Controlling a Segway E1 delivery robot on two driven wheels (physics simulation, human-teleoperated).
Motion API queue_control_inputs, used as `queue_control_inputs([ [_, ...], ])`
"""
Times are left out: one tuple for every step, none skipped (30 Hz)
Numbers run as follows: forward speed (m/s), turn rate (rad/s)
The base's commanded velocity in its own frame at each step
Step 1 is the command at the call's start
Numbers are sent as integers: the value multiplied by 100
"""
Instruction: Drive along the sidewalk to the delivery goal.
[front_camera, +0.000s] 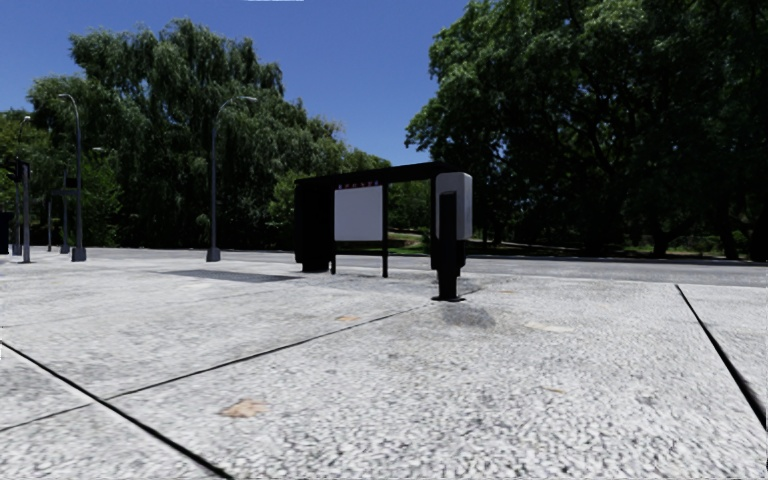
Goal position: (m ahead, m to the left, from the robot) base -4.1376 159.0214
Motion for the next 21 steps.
queue_control_inputs([
  [200, 55],
  [200, 55],
  [200, 55],
  [200, 55],
  [200, 55],
  [200, 55],
  [200, 55],
  [200, 55],
  [200, 55],
  [200, 55],
  [200, 55],
  [200, 56],
  [200, 57],
  [200, 57],
  [200, 58],
  [200, 59],
  [200, 59],
  [200, 60],
  [200, 60],
  [200, 60],
  [200, 60],
])
